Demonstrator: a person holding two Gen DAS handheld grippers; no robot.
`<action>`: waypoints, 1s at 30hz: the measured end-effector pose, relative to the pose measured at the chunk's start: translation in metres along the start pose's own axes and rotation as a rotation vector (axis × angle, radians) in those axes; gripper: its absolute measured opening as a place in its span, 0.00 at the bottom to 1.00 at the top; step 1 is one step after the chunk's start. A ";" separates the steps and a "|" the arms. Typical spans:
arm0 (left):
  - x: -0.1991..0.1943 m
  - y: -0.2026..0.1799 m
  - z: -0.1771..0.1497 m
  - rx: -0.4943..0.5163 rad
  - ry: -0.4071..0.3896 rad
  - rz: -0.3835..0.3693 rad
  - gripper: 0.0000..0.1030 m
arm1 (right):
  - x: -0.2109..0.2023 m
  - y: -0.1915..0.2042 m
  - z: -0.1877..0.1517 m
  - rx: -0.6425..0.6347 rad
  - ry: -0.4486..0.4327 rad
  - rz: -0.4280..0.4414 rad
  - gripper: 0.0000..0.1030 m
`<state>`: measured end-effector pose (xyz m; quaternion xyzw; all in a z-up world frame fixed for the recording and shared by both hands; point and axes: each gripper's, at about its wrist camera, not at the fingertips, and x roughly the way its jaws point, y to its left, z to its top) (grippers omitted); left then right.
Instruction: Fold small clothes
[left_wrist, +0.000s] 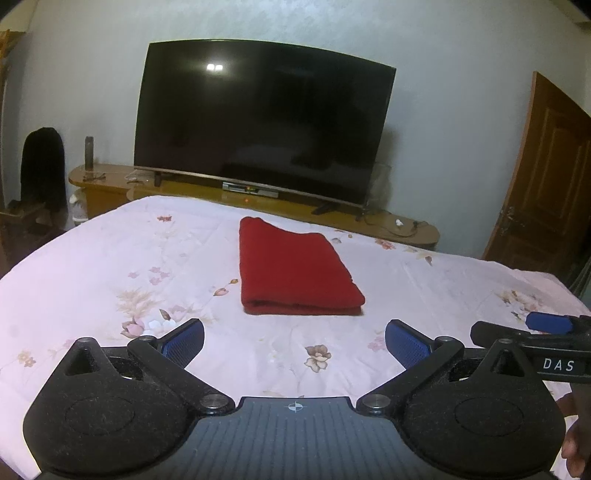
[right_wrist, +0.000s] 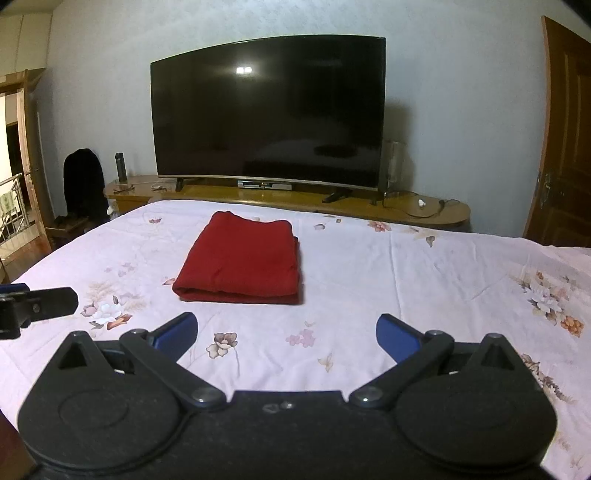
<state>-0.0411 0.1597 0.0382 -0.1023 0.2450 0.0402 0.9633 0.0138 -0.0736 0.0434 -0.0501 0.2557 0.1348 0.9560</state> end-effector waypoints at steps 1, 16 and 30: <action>0.000 -0.001 0.000 0.000 0.000 -0.001 1.00 | -0.001 0.000 0.000 0.000 -0.001 -0.001 0.99; 0.006 -0.008 0.001 0.021 0.002 -0.020 1.00 | -0.005 -0.004 0.001 0.012 -0.007 -0.013 0.99; 0.006 -0.010 0.001 0.029 -0.001 -0.026 1.00 | -0.007 -0.004 0.002 0.020 -0.016 -0.018 0.99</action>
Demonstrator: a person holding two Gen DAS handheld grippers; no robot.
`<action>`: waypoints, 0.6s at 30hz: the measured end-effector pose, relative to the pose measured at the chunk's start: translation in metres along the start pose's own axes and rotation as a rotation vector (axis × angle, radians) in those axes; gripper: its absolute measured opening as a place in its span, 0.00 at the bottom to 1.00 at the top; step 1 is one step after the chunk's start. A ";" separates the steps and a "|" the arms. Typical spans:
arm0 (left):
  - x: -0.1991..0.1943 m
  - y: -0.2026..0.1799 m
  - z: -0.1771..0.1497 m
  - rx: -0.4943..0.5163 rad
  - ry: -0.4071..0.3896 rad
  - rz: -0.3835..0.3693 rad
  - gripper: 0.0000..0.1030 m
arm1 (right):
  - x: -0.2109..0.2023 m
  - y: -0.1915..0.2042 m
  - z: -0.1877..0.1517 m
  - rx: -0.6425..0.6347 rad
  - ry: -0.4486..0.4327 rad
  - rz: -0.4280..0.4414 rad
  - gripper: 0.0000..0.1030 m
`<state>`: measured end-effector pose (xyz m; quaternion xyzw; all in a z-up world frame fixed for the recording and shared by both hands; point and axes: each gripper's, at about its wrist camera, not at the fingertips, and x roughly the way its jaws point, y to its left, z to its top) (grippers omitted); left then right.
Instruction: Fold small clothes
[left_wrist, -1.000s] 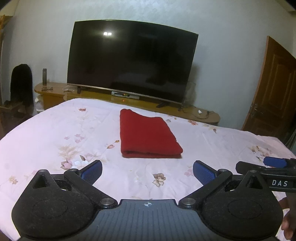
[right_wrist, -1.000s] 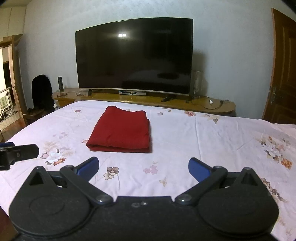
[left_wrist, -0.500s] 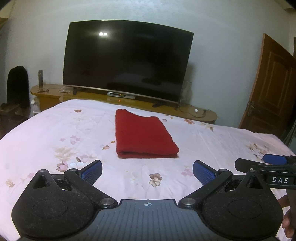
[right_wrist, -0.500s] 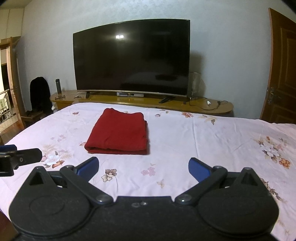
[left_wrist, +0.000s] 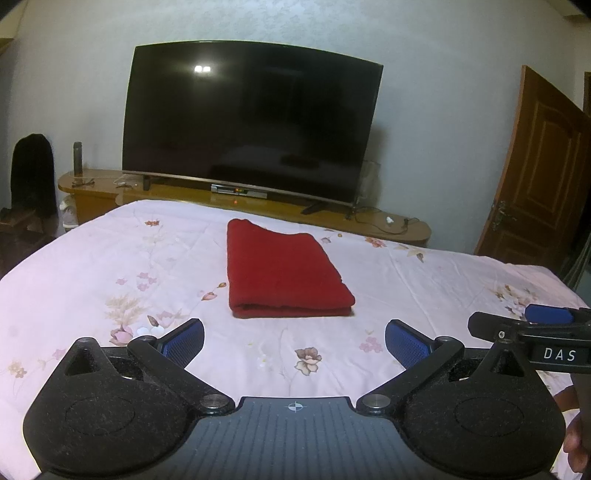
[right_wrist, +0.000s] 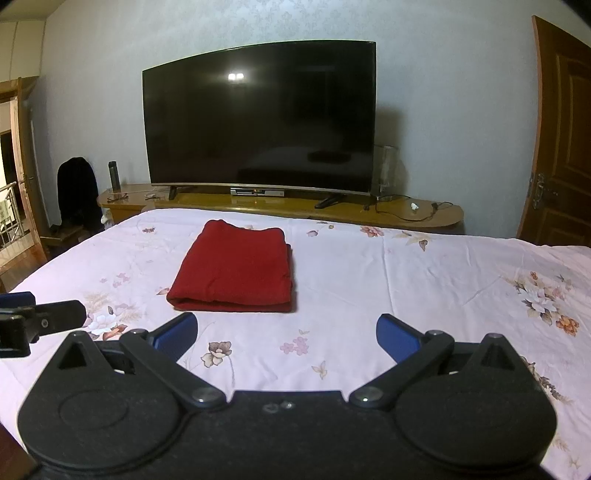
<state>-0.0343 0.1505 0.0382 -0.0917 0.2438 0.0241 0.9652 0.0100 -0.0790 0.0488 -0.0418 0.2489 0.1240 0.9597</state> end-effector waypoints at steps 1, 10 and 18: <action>0.000 0.000 0.000 0.002 0.002 0.000 1.00 | -0.001 0.000 0.000 0.001 0.000 0.000 0.99; 0.002 0.001 0.002 0.007 0.003 -0.003 1.00 | 0.000 -0.002 0.001 0.008 -0.002 0.001 0.99; 0.001 0.003 0.001 0.008 0.001 -0.002 1.00 | 0.000 -0.002 0.001 0.008 -0.003 0.000 0.99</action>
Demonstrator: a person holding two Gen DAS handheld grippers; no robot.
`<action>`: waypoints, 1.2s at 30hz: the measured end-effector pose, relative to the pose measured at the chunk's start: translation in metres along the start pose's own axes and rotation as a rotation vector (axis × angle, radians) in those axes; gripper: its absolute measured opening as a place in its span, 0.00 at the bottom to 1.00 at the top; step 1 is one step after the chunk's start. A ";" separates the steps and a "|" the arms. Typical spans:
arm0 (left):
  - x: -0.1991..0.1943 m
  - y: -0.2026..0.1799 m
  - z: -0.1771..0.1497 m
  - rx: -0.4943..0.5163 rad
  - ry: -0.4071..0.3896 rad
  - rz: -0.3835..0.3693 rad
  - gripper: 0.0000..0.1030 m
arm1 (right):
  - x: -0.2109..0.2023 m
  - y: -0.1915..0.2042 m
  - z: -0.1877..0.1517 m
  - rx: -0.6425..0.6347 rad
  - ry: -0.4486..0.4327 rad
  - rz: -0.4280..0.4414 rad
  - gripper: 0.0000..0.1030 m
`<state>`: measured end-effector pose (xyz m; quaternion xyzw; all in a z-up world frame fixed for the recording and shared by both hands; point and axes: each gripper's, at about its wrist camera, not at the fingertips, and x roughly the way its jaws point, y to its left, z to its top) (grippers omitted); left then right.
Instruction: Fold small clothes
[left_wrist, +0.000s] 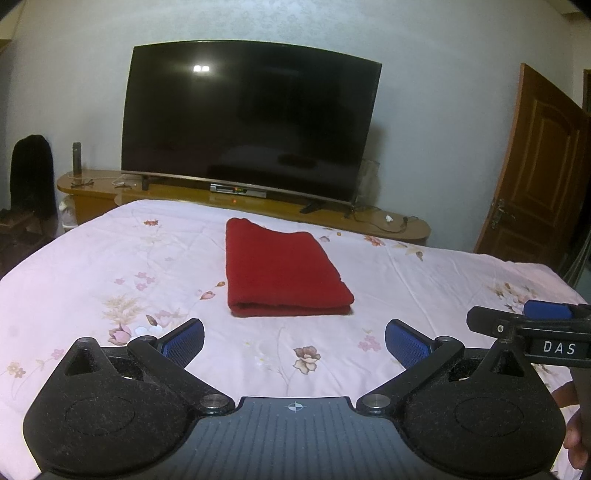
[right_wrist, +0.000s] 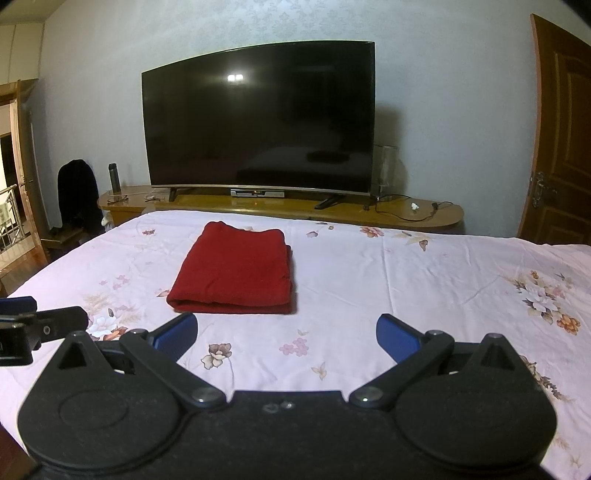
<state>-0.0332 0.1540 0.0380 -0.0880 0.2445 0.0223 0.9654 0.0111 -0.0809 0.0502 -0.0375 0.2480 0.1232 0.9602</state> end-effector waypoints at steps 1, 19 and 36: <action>0.000 0.001 0.000 -0.001 0.000 -0.001 1.00 | 0.000 0.000 0.000 0.000 0.001 0.001 0.99; 0.001 0.001 0.001 0.003 -0.001 -0.002 1.00 | 0.001 0.000 0.001 -0.006 0.003 0.006 0.99; -0.002 0.003 0.004 0.023 -0.005 -0.012 1.00 | 0.004 -0.005 0.004 -0.011 0.003 0.009 0.99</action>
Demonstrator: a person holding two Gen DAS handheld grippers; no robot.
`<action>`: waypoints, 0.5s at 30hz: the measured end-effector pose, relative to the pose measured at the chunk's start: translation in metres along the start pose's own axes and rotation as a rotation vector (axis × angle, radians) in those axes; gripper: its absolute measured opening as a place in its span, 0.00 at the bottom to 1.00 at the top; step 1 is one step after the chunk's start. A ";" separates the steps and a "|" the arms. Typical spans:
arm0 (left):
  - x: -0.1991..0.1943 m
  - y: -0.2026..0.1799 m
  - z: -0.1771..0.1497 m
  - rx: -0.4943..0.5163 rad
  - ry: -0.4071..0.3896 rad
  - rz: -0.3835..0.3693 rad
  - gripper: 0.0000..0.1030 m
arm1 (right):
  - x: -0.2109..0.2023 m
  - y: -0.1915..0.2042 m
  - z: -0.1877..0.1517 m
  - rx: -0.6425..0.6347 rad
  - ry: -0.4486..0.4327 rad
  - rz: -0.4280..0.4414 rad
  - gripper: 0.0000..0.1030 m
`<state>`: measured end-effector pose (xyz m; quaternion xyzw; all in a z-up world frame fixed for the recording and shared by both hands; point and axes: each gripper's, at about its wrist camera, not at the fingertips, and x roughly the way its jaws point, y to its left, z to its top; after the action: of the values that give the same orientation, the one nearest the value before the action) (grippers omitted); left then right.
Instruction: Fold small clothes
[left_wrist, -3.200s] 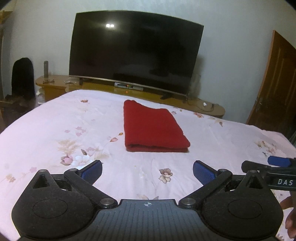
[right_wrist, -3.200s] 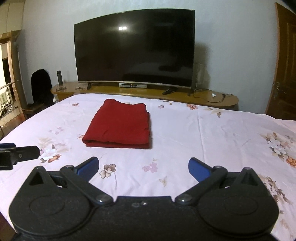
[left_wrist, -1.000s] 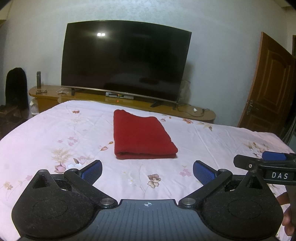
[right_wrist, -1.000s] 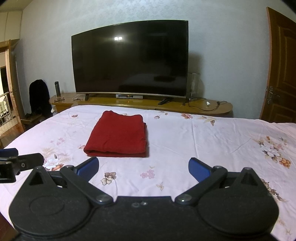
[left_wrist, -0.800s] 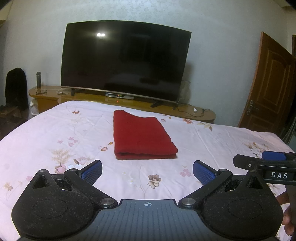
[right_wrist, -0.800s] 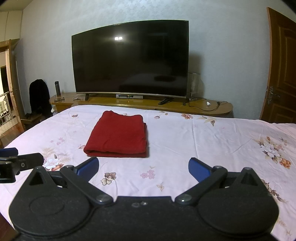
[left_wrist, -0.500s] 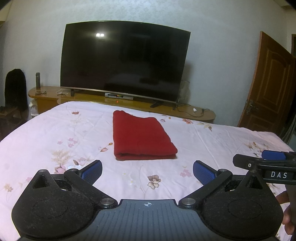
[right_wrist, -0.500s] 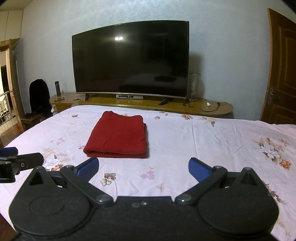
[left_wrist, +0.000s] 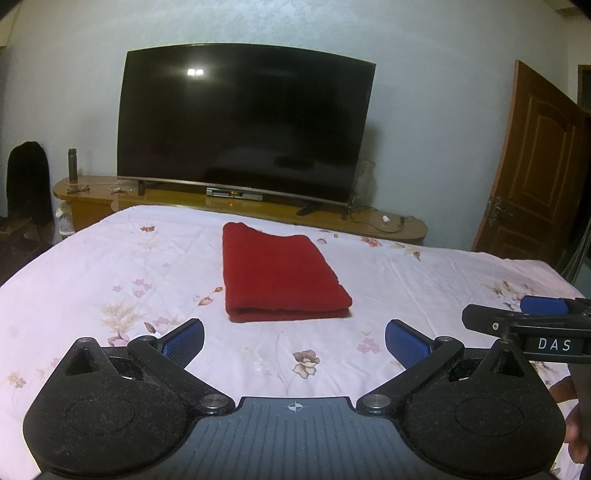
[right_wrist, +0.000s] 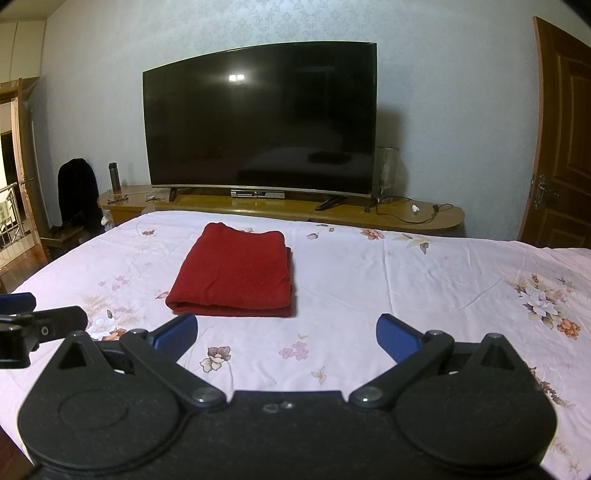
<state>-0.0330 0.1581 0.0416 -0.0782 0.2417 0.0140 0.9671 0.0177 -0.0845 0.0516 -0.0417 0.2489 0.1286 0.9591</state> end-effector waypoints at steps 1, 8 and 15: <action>0.000 0.000 0.000 0.000 0.000 0.000 1.00 | 0.000 0.000 0.000 0.000 0.000 0.000 0.99; -0.001 0.001 0.001 0.002 -0.006 -0.010 1.00 | 0.000 0.002 0.001 0.001 -0.001 -0.002 0.99; 0.000 0.001 0.002 0.008 -0.005 -0.007 1.00 | 0.001 0.002 0.002 0.000 -0.003 0.001 0.99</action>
<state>-0.0324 0.1594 0.0433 -0.0751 0.2392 0.0097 0.9680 0.0188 -0.0822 0.0528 -0.0415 0.2476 0.1292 0.9593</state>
